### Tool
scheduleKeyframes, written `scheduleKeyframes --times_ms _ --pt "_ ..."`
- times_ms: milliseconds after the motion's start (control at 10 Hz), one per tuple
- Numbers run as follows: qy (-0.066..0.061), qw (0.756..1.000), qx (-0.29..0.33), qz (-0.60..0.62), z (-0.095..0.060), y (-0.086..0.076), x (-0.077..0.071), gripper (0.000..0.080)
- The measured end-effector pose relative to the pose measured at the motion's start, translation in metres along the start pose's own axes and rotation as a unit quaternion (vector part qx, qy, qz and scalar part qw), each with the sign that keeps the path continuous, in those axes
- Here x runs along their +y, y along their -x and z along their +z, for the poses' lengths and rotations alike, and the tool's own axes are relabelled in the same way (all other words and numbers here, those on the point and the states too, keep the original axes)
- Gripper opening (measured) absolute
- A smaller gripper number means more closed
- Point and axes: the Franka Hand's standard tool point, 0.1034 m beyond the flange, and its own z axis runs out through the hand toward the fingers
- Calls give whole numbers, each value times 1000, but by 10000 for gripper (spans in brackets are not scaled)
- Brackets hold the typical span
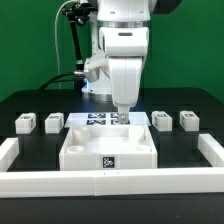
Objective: Assemble square table
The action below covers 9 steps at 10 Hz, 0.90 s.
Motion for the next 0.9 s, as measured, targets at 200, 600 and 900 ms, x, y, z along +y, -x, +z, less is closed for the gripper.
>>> scheduleKeyframes --times_ms 200,600,900 --pt "8 1000 4 -9 12 5 -23 650" --pt "1 1000 10 -3 38 11 -39 650" --pt "-9 1000 13 -1 57 9 -46 650"
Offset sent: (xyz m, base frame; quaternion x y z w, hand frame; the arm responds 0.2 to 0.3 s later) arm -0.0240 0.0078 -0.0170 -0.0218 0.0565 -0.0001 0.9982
